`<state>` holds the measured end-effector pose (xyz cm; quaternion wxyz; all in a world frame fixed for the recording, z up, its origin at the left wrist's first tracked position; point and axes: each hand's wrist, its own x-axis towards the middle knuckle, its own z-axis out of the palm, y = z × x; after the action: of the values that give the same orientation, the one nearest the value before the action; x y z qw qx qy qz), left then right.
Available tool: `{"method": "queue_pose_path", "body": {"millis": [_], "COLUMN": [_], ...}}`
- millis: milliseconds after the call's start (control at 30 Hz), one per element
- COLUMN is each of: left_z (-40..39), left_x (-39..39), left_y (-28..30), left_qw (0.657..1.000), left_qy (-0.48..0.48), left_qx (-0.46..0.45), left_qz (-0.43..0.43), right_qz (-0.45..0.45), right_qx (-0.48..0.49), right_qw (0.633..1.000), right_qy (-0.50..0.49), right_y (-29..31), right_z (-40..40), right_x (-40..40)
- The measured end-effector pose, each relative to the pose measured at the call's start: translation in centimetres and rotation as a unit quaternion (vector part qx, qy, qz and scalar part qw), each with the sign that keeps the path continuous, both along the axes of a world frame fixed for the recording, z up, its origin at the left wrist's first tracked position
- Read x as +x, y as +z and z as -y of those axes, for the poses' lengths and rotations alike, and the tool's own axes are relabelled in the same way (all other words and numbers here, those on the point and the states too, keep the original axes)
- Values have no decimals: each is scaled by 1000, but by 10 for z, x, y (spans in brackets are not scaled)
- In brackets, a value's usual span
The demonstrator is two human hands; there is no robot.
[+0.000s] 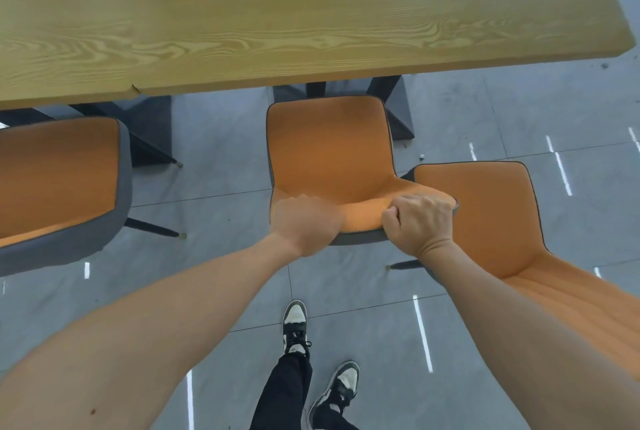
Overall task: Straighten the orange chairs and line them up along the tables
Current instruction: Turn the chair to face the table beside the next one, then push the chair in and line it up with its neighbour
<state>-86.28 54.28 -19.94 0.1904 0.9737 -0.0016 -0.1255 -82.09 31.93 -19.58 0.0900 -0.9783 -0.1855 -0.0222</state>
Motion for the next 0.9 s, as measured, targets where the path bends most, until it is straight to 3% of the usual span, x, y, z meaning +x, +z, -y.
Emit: {"method": "queue_pose_path", "body": {"millis": [133,267,433,533,600,733,900], "left_z": [-2,1,15,34,57,130,257], "left_x": [0,-2,-9,-16,-24,-44,-88], "left_y": [-1,7,21,27,33,52,73], "left_qw": [1000,999,994,991,992,988,996], "left_qy": [-12,1,35,41,48,55,53], "left_qx": [-1,-1,25,43,72,113,27], "left_qz": [-6,-33,-99,-117,-94,-92,-73], "right_qz": [-18,-112,-160,-136,-158,-192,-183], "right_qx": [-14,-58,22,33,-5,-61,-100], "right_qw": [1000,992,986,990,986,979,977], "right_qy": [-5,5,-38,12,44,-11,-53], "right_y": [4,18,33,45,55,68,73], "right_z": [0,-2,14,48,78,147,264], "right_x": [1,3,-23,-50,-61,-81,-113]}}
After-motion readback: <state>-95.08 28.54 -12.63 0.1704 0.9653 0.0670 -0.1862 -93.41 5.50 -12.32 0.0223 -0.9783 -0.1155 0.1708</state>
